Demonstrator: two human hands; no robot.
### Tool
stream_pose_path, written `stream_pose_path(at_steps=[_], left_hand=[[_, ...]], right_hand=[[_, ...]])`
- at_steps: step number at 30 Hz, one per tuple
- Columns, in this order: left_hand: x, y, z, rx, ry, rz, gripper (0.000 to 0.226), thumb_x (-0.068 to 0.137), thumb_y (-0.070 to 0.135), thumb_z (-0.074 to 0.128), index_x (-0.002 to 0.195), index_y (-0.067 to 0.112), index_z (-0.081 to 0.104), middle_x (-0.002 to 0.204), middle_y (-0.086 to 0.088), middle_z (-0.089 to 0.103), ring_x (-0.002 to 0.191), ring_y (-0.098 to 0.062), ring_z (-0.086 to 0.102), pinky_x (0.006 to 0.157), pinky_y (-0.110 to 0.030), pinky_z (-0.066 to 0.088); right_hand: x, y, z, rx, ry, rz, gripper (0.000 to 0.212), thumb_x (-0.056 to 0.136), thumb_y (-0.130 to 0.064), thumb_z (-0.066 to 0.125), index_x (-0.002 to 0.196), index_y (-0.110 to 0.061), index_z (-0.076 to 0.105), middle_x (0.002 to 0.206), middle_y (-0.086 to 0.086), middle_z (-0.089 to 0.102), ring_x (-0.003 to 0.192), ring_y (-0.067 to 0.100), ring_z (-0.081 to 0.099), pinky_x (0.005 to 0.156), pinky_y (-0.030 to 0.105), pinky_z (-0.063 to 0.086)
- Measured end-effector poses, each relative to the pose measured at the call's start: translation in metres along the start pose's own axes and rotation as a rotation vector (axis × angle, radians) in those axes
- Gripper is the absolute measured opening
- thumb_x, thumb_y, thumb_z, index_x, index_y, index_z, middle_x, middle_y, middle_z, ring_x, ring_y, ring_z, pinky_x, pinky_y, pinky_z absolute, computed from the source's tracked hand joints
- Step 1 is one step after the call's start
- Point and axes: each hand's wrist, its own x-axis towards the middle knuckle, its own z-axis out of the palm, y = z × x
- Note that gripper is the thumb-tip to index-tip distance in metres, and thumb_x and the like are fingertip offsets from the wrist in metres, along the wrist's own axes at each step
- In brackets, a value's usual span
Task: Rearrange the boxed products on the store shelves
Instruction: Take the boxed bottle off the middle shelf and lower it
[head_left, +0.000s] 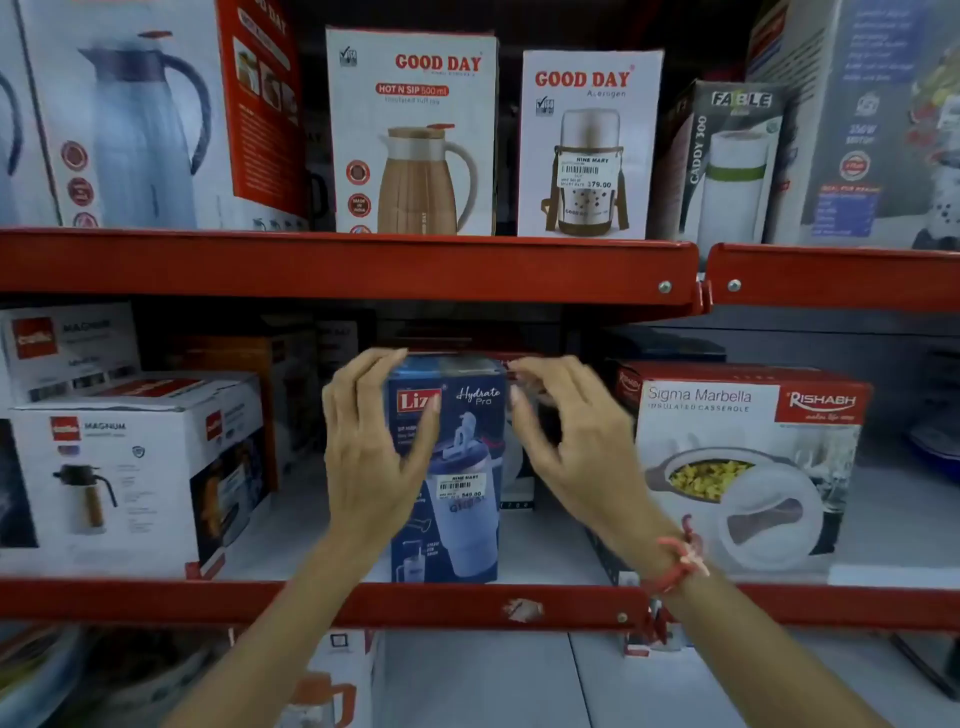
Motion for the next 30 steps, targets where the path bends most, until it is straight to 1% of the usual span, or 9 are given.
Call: stream_pose_path(at_steps=[3,6,10,13,17,21,24,26,30], left_hand=[[-0.027,-0.011,0.004,-0.067,-0.160,-0.382,0.077,0.082,0.044,0.066,0.143,0.017,0.027,0.142,-0.011,0.035,0.128,-0.017,0.029,0.103,-0.029,0.029],[-0.042,-0.016,0.004,-0.265,-0.385,-0.652,0.093,0.078,0.063,0.057,0.149,0.030,0.007,0.151,-0.005,0.036,0.134,-0.021,0.041,0.106,-0.039,0.040],[-0.033,-0.017,-0.007,-0.383,-0.500,-0.641,0.080,0.078,0.052,0.051,0.148,0.034,0.015,0.127,0.001,0.061,0.099,-0.008,0.065,0.079,-0.024,0.055],[-0.028,-0.006,-0.015,-0.441,-0.471,-0.607,0.081,0.079,0.049,0.053,0.149,0.034,0.015,0.124,0.003,0.063,0.103,-0.008,0.065,0.084,-0.030,0.057],[-0.021,0.015,-0.030,-0.534,-0.452,-0.566,0.081,0.078,0.046,0.058,0.148,0.035,0.020,0.125,0.010,0.064,0.108,-0.004,0.065,0.087,-0.030,0.058],[-0.024,0.041,-0.049,-0.648,-0.509,-0.583,0.075,0.076,0.040,0.062,0.144,0.034,0.032,0.124,0.012,0.065,0.112,-0.004,0.063,0.078,-0.022,0.059],[-0.028,0.062,-0.062,-0.693,-0.516,-0.646,0.066,0.071,0.034,0.065,0.135,0.033,0.047,0.108,0.024,0.069,0.105,0.004,0.064,0.066,-0.010,0.055],[-0.032,0.073,-0.067,-0.688,-0.532,-0.679,0.071,0.066,0.034,0.068,0.134,0.031,0.049,0.115,0.019,0.069,0.110,-0.004,0.065,0.071,-0.013,0.058],[-0.044,0.089,-0.074,-0.690,-0.628,-0.742,0.076,0.062,0.030,0.074,0.134,0.033,0.050,0.120,0.015,0.068,0.110,-0.008,0.065,0.076,-0.018,0.059]], right_hand=[[-0.015,0.003,0.026,0.233,-0.247,0.334,0.054,0.095,-0.036,0.056,0.143,-0.020,0.037,0.136,-0.002,0.051,0.121,0.010,0.054,0.099,0.027,0.049],[-0.026,0.009,0.046,0.510,-0.477,0.600,0.063,0.093,-0.038,0.059,0.148,-0.028,0.028,0.131,-0.009,0.058,0.117,0.005,0.059,0.091,0.015,0.050],[-0.032,0.010,0.047,0.596,-0.444,0.617,0.044,0.096,-0.029,0.056,0.138,-0.026,0.042,0.117,-0.010,0.065,0.103,-0.003,0.065,0.091,0.028,0.057],[-0.029,0.002,0.030,0.668,-0.357,0.591,0.051,0.093,-0.031,0.058,0.141,-0.029,0.040,0.114,-0.022,0.062,0.111,-0.003,0.063,0.084,0.017,0.057],[-0.028,-0.010,-0.007,0.706,-0.260,0.563,0.054,0.082,-0.040,0.060,0.131,-0.049,0.039,0.115,-0.027,0.063,0.104,-0.004,0.067,0.082,0.026,0.060],[-0.041,-0.020,-0.043,0.765,-0.260,0.582,0.053,0.081,-0.033,0.064,0.126,-0.052,0.042,0.123,-0.018,0.064,0.106,0.003,0.069,0.079,0.026,0.061],[-0.054,-0.028,-0.069,0.779,-0.285,0.640,0.055,0.080,-0.031,0.064,0.127,-0.048,0.043,0.113,-0.022,0.069,0.102,0.005,0.070,0.071,0.026,0.063],[-0.064,-0.032,-0.085,0.786,-0.284,0.689,0.057,0.079,-0.028,0.064,0.131,-0.041,0.045,0.107,-0.026,0.071,0.099,0.003,0.071,0.068,0.024,0.062],[-0.087,-0.033,-0.116,0.755,-0.305,0.746,0.059,0.084,-0.021,0.064,0.139,-0.030,0.046,0.121,-0.006,0.070,0.101,0.014,0.073,0.075,0.034,0.063]])
